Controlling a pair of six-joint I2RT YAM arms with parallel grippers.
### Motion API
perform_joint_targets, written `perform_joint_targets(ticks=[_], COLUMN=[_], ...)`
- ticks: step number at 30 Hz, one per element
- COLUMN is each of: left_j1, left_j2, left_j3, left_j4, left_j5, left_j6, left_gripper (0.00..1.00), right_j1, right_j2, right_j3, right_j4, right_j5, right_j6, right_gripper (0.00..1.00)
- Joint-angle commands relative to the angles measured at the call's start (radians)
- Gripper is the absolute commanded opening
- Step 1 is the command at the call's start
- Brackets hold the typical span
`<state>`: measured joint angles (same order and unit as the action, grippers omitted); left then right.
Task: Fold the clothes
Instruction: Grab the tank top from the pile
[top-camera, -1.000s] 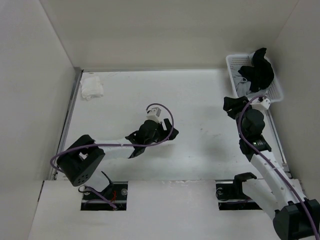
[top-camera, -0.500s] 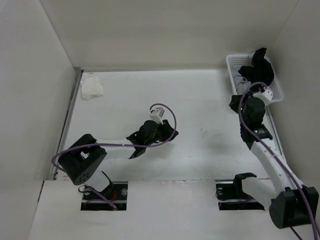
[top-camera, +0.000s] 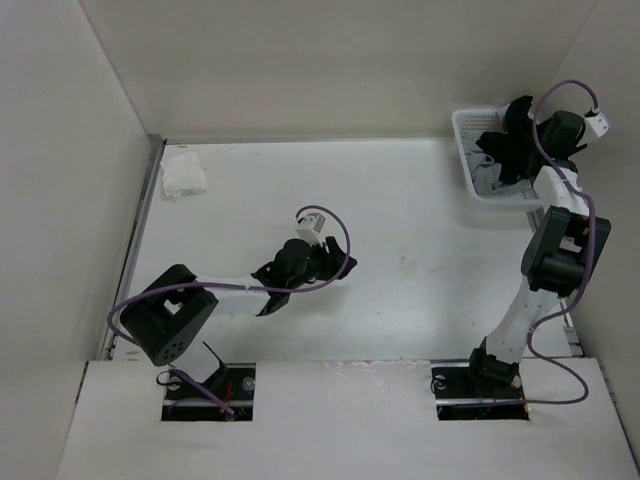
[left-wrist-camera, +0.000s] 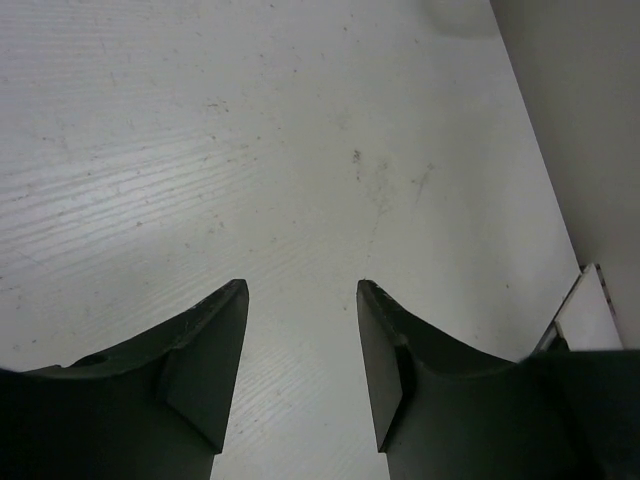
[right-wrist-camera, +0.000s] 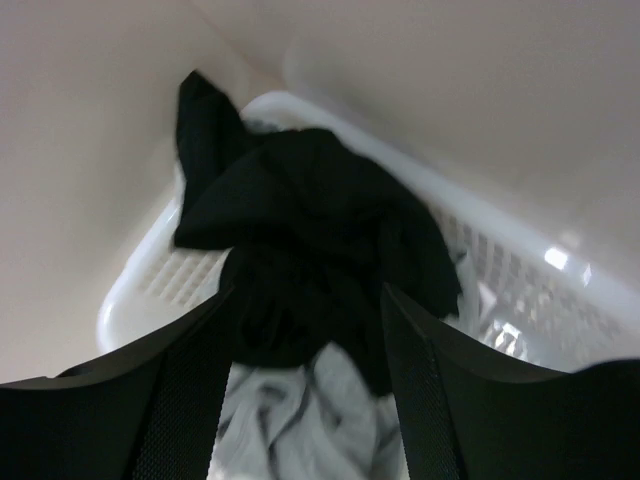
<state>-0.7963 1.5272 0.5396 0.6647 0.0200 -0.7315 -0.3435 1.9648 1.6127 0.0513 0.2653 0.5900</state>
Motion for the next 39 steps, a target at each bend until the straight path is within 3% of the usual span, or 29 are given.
perform_joint_targets(ticks=[1, 9, 13, 14, 16, 18, 25, 30, 34, 39], left_j1=[0.025, 0.070, 0.084, 0.084, 0.084, 0.081, 0.076, 0.096, 0.156, 0.269], left_j2=[0.022, 0.096, 0.131, 0.139, 0.149, 0.152, 0.087, -0.002, -0.125, -0.315], left_j3=[-0.001, 0.017, 0.033, 0.036, 0.042, 0.046, 0.023, -0.018, -0.065, -0.142], left_j4=[0.073, 0.085, 0.088, 0.090, 0.090, 0.093, 0.111, 0.125, 0.101, 0.021], left_j5=[0.024, 0.058, 0.069, 0.072, 0.080, 0.086, 0.087, 0.084, 0.060, -0.009], left_j6=[0.004, -0.014, -0.025, -0.025, -0.031, -0.034, -0.040, -0.062, -0.094, -0.152], left_gripper=[0.47, 0.47, 0.47, 0.47, 0.47, 0.47, 0.47, 0.47, 0.46, 0.47], right_j1=[-0.048, -0.073, -0.070, -0.070, -0.062, -0.030, 0.089, 0.241, 0.468, 0.685], right_j2=[0.133, 0.376, 0.390, 0.364, 0.304, 0.171, -0.315, -0.660, -0.964, -1.139], right_j3=[0.169, 0.390, 0.374, 0.333, 0.250, 0.102, -0.269, -0.418, -0.473, -0.456], right_j4=[0.039, 0.054, 0.148, 0.195, 0.292, 0.453, 0.686, 0.654, 0.518, 0.417], right_j5=[-0.112, -0.227, -0.279, -0.278, -0.284, -0.282, -0.284, -0.337, -0.348, -0.337], right_j6=[0.040, 0.122, 0.160, 0.159, 0.165, 0.166, 0.168, 0.131, 0.073, 0.013], right_gripper=[0.66, 0.65, 0.15, 0.07, 0.02, 0.00, 0.00, 0.00, 0.00, 0.01])
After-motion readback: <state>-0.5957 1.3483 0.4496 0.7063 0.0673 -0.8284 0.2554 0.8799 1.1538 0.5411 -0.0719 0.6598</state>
